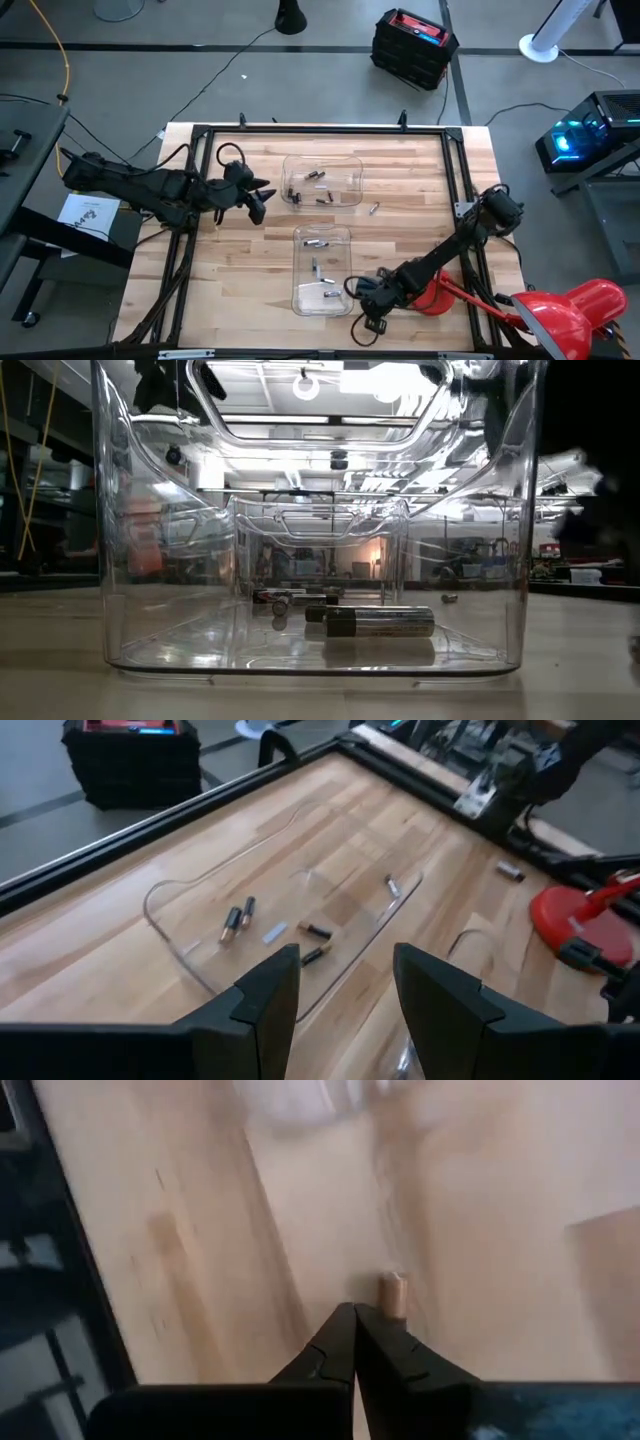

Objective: Sort batteries
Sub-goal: Put the black battery into the top transparent bin

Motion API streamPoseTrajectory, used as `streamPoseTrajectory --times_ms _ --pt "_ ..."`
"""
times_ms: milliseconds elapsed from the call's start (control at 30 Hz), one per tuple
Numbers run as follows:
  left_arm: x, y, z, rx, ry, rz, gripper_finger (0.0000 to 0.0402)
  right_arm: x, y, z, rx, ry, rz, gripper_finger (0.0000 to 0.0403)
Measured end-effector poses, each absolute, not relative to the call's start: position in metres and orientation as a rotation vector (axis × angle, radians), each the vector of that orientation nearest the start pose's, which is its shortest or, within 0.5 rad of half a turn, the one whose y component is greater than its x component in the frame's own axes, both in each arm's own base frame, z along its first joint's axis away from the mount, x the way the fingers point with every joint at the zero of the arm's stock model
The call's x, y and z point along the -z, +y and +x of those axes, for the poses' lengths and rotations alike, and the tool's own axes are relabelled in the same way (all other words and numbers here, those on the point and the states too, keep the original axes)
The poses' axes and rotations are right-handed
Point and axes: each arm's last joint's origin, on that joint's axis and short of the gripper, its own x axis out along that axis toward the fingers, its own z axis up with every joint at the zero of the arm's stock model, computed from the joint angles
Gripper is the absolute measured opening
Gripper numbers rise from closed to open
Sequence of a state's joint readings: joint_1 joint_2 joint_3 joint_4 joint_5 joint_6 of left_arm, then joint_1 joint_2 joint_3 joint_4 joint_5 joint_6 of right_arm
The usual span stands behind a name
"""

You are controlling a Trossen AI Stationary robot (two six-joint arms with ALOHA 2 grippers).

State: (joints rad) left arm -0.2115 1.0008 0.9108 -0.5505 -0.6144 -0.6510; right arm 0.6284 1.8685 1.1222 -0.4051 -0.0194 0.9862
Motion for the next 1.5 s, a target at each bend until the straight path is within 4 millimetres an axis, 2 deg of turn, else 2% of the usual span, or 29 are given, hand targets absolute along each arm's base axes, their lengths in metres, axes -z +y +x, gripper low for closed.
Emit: streamPoseTrajectory --times_ms 100,200,333,467,600,733,900,1100,1300,1400,1500 --pt "-0.311 -0.026 0.201 -0.548 0.411 -0.371 0.0158 -0.173 0.208 0.287 0.042 1.208 0.549 0.0000" --pt "-0.312 -0.026 0.201 -0.545 0.406 -0.368 0.0159 -0.185 0.205 0.281 0.076 1.205 0.578 0.0004" --pt "-0.312 -0.026 0.201 -0.545 0.406 -0.368 0.0159 -0.183 0.206 0.278 0.056 1.242 0.544 0.0041" --pt "-0.312 -0.027 0.201 -0.543 0.406 -0.368 0.0158 -0.169 0.204 0.275 0.085 1.284 0.409 0.0112" --pt "-0.312 -0.027 0.201 -0.543 0.406 -0.368 0.0159 -0.164 0.185 0.272 0.256 1.307 0.291 0.0179" --pt "-0.312 -0.027 0.201 -0.543 0.405 -0.368 0.0159 -0.163 0.167 0.274 0.352 1.338 0.225 0.0210" --pt "-0.312 -0.027 0.201 -0.543 0.406 -0.368 0.0159 -0.154 0.164 0.288 0.200 1.374 0.220 0.0208" --pt "-0.312 -0.027 0.201 -0.539 0.405 -0.370 0.0158 -0.136 0.157 0.293 0.240 1.445 0.198 0.0193" --pt "-0.313 -0.028 0.202 -0.536 0.398 -0.380 0.0159 -0.125 0.150 0.295 0.196 1.479 0.280 0.0183" --pt "-0.313 -0.028 0.202 -0.533 0.399 -0.381 0.0158 -0.117 0.146 0.289 0.188 1.489 0.338 0.0156" --pt "-0.313 -0.028 0.202 -0.528 0.398 -0.383 0.0158 -0.116 0.144 0.285 0.205 1.481 0.354 0.0087"
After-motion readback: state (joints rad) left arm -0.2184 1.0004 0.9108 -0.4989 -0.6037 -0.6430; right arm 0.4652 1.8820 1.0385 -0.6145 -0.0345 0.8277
